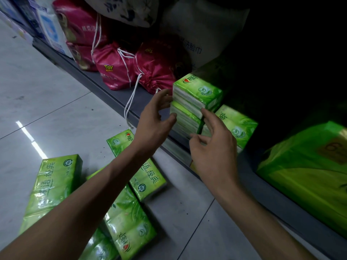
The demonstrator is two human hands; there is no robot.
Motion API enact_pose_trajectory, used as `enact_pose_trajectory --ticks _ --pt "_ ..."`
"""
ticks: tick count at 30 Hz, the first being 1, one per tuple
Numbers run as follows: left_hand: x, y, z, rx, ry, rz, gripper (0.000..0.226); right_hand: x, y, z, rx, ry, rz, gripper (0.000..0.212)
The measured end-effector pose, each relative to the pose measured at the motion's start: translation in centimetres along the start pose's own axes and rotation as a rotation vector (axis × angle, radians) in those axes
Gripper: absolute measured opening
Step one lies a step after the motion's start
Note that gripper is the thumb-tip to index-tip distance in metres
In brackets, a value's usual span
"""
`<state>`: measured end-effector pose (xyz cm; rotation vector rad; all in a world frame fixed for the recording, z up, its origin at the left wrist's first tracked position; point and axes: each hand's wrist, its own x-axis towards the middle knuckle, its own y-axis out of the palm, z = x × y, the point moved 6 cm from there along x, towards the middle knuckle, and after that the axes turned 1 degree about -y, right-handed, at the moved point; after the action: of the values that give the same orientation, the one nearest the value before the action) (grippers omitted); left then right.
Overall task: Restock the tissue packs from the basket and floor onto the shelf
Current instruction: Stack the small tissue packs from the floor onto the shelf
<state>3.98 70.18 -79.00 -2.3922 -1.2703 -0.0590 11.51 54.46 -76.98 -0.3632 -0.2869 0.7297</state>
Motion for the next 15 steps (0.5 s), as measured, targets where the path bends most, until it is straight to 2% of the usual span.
enact_pose_trajectory --ticks 8,15 --pt "1.5 0.4 -0.3 0.007 0.005 -0.057 0.042 -0.3 0.8 0.4 0.123 0.046 0.025 0.071" --pt "1.7 0.1 0.8 -0.057 -0.069 -0.110 0.045 -0.2 0.9 0.5 0.145 0.023 -0.003 0.066"
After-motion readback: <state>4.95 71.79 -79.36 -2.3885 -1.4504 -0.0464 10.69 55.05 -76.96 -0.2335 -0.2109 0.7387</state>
